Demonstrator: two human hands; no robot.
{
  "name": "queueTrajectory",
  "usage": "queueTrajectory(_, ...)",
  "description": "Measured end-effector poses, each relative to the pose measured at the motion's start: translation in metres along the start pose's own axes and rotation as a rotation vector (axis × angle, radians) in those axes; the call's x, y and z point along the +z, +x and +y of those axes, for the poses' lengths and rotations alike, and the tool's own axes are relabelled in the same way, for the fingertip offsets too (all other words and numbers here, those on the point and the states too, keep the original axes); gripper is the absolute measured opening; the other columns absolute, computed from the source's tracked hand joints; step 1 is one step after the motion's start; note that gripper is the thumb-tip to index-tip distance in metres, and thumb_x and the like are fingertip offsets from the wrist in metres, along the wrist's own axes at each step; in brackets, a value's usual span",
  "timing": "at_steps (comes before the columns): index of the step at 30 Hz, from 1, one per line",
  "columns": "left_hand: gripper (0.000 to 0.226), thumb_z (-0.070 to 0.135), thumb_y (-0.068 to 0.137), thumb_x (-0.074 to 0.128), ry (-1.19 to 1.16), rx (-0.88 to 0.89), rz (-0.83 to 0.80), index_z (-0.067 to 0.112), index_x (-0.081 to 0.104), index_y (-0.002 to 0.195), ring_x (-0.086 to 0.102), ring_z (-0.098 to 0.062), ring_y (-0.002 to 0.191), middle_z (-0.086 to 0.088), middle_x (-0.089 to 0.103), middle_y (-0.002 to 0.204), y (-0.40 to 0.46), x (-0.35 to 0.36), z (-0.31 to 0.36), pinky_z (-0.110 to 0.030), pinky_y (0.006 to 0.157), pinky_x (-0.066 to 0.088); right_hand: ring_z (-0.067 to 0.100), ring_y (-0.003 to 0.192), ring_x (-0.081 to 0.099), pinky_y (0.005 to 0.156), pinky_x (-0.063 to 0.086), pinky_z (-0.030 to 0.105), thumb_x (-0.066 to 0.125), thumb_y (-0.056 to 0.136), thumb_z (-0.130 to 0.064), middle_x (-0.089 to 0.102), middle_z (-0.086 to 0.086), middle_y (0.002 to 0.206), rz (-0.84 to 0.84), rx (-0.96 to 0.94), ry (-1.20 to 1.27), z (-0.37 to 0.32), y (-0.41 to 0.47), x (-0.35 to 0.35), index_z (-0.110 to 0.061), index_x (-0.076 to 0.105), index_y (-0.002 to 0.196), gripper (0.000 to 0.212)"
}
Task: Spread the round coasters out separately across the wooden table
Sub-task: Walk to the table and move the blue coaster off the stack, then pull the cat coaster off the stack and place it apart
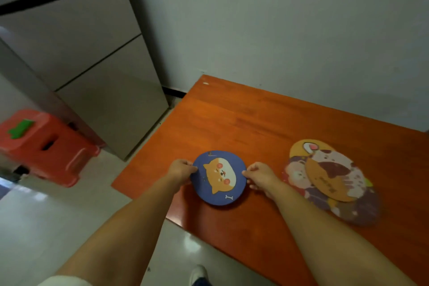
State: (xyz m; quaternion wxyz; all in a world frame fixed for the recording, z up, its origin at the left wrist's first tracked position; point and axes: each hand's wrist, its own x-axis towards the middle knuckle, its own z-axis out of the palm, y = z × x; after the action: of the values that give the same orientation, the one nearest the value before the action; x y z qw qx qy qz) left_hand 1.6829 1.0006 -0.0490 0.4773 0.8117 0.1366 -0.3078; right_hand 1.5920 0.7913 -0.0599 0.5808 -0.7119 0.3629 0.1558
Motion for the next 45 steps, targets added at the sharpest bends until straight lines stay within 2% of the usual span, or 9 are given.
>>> queueTrajectory(4, 0.04, 0.0, 0.091, 0.056, 0.086, -0.002, 0.008, 0.011, 0.037, 0.058, 0.043, -0.024, 0.061, -0.012, 0.042, 0.064, 0.026, -0.04, -0.016, -0.038, 0.072, 0.042, 0.013, 0.054, 0.048, 0.051, 0.043, 0.024, 0.059, 0.091, -0.014, 0.053, 0.003, 0.063, 0.071, 0.038, 0.016, -0.005, 0.002, 0.055, -0.018, 0.045, 0.068, 0.028)
queueTrajectory(13, 0.039, 0.006, 0.086, 0.06, 0.429, 0.142, 0.111, 0.014, 0.037, 0.055, 0.049, -0.028, 0.075, -0.007, 0.046, 0.059, 0.059, -0.052, -0.029, -0.039, 0.069, 0.041, 0.023, 0.08, 0.049, 0.069, 0.039, 0.033, 0.057, 0.092, -0.016, 0.05, 0.001, 0.073, 0.224, -0.027, -0.329, -0.007, 0.009, 0.099, -0.017, 0.041, 0.071, 0.026)
queueTrajectory(16, 0.011, 0.009, 0.088, 0.059, 0.578, 0.2, 0.077, 0.001, 0.057, 0.081, 0.058, -0.038, 0.092, -0.023, 0.063, 0.092, 0.059, -0.048, -0.033, -0.043, 0.079, 0.045, 0.028, 0.087, 0.056, 0.07, 0.04, 0.034, 0.056, 0.093, -0.021, 0.063, 0.014, 0.1, 0.234, -0.029, -0.486, -0.003, 0.008, 0.1, -0.005, 0.053, 0.1, 0.018)
queueTrajectory(21, 0.032, 0.01, 0.086, 0.062, 0.694, 0.288, 0.103, -0.002, 0.05, 0.114, 0.051, -0.043, 0.115, -0.026, 0.052, 0.124, 0.063, -0.048, -0.023, -0.049, 0.094, 0.044, 0.033, 0.112, 0.058, 0.085, 0.048, 0.038, 0.056, 0.092, -0.028, 0.06, 0.015, 0.122, 0.227, -0.039, -0.582, -0.007, 0.005, 0.089, -0.007, 0.051, 0.118, 0.034)
queueTrajectory(26, 0.025, 0.015, 0.086, 0.06, 0.709, 0.365, 0.037, 0.001, 0.053, 0.105, 0.054, -0.039, 0.102, -0.023, 0.055, 0.115, 0.054, -0.02, 0.005, -0.043, 0.078, 0.042, 0.031, 0.107, 0.06, 0.082, 0.048, 0.036, 0.055, 0.093, -0.032, 0.065, 0.013, 0.116, 0.353, -0.01, -0.488, 0.0, -0.008, 0.034, -0.01, 0.055, 0.113, 0.03)
queueTrajectory(31, 0.023, 0.016, 0.088, 0.061, 0.688, 0.497, -0.061, 0.0, 0.059, 0.104, 0.059, -0.038, 0.105, -0.026, 0.064, 0.11, 0.032, 0.063, 0.048, -0.042, 0.087, 0.046, 0.03, 0.082, 0.049, 0.072, 0.045, 0.04, 0.05, 0.096, -0.031, 0.055, 0.01, 0.086, 0.448, 0.034, -0.401, 0.031, -0.024, -0.054, -0.014, 0.05, 0.098, 0.018)
queueTrajectory(34, 0.025, 0.017, 0.086, 0.063, 0.648, 0.546, -0.124, 0.0, 0.06, 0.105, 0.06, -0.036, 0.106, -0.024, 0.066, 0.11, 0.012, 0.128, 0.07, -0.04, 0.089, 0.047, 0.038, 0.097, 0.06, 0.077, 0.046, 0.041, 0.047, 0.097, -0.029, 0.064, 0.019, 0.104, 0.538, 0.095, -0.355, 0.052, -0.031, -0.112, -0.006, 0.058, 0.108, 0.027)
queueTrajectory(38, 0.024, 0.017, 0.085, 0.061, 0.624, 0.554, -0.178, 0.001, 0.061, 0.103, 0.06, -0.037, 0.104, -0.024, 0.064, 0.111, -0.014, 0.212, 0.089, -0.039, 0.085, 0.046, 0.035, 0.079, 0.058, 0.074, 0.052, 0.045, 0.043, 0.098, -0.024, 0.067, 0.02, 0.098, 0.569, 0.112, -0.28, 0.082, -0.032, -0.181, -0.008, 0.061, 0.095, 0.025)
queueTrajectory(45, 0.029, 0.017, 0.095, 0.046, 0.562, 0.356, -0.174, 0.002, 0.06, 0.116, 0.061, -0.036, 0.108, -0.021, 0.066, 0.118, -0.032, 0.31, 0.103, -0.036, 0.084, 0.049, 0.024, 0.084, 0.052, 0.07, 0.04, 0.032, 0.05, 0.096, -0.026, 0.064, 0.015, 0.11, 0.506, 0.158, -0.241, 0.114, -0.004, -0.264, -0.01, 0.055, 0.097, 0.016)
